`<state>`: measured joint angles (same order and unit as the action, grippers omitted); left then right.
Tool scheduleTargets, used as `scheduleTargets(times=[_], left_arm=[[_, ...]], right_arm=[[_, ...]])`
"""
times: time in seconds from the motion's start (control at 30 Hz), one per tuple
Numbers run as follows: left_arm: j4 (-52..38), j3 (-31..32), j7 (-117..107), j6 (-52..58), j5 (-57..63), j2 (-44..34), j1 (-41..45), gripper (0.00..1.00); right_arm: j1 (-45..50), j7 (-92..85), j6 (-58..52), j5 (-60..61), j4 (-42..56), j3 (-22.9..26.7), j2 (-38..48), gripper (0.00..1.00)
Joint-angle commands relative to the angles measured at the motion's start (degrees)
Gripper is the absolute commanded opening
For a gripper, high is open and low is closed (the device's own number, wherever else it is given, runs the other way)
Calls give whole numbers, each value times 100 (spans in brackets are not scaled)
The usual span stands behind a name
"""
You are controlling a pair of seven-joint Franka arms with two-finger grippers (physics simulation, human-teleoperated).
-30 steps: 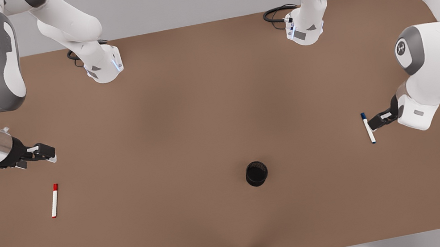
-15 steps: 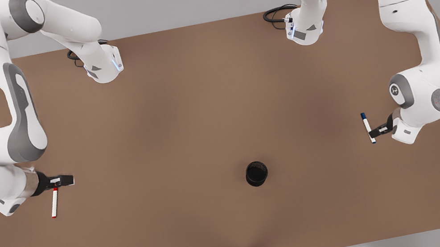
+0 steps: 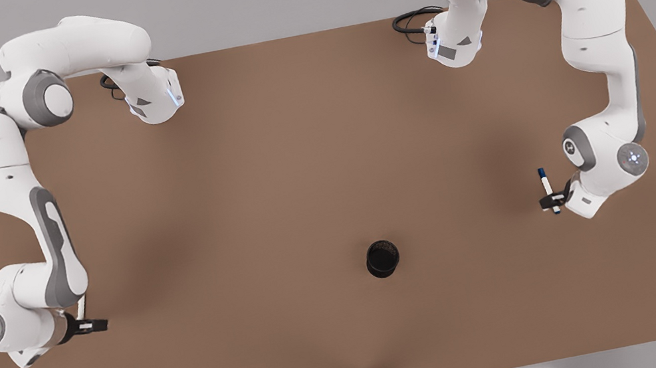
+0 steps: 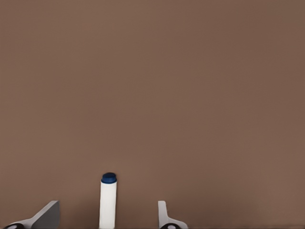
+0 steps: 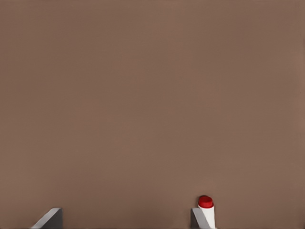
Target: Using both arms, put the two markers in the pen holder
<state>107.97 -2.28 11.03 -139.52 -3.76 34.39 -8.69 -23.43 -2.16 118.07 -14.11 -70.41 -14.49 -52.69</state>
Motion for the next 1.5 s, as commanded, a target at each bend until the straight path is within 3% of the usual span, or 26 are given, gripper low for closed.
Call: scheduleTargets(times=[0.0,0.07,0.1,0.13,0.2,0.3,0.57,0.67,0.77,0.83,0.93,1.07,1.2,1.27,1.33,1.4,1.47], left_arm=[[39,0,1085,-321,7,-11,-10,100],[57,0,1200,-356,7,-11,-63,91],[48,0,1200,-356,7,-2,-63,77],[48,0,1200,-356,7,7,-63,72],[39,9,1200,-356,7,7,-54,70],[39,9,1200,-356,7,7,-54,63],[39,9,1191,-356,7,59,-36,58],[31,9,1182,-356,7,95,-36,52],[31,9,1182,-356,7,139,-28,52],[22,9,1182,-356,7,174,-28,51],[22,9,1182,-356,7,174,-28,37],[22,9,1173,-348,7,174,-28,34],[22,9,1138,-347,7,174,-10,24],[22,18,998,-330,7,174,51,21],[13,35,971,-216,-2,42,87,21],[-13,210,962,240,-54,-282,87,21],[-83,887,392,1129,-600,-1065,87,21]], right_arm=[[-65,-925,146,57,335,148,-268,100],[-215,-1233,207,110,494,183,-462,100],[-276,-1251,216,110,494,183,-497,100],[-373,-1392,225,110,485,183,-558,100],[-408,-1401,304,128,450,183,-585,99],[-320,-1286,243,101,388,157,-488,83],[-382,-1269,146,-4,-16,131,-304,74],[-355,-1269,146,-65,-227,148,-163,67],[-373,-1260,146,-127,-280,139,-145,55],[-382,-1269,146,-127,-280,148,-154,54],[-382,-1269,155,-127,-297,148,-180,52],[-382,-1269,146,-119,-297,148,-189,45],[-391,-1269,155,-127,-324,148,-198,40],[-391,-1269,155,-127,-315,148,-181,30],[-382,-1269,146,-119,-315,122,-128,21],[-382,-1278,128,-119,-306,87,12,21],[-356,-1005,-434,-92,-254,-159,689,21]])
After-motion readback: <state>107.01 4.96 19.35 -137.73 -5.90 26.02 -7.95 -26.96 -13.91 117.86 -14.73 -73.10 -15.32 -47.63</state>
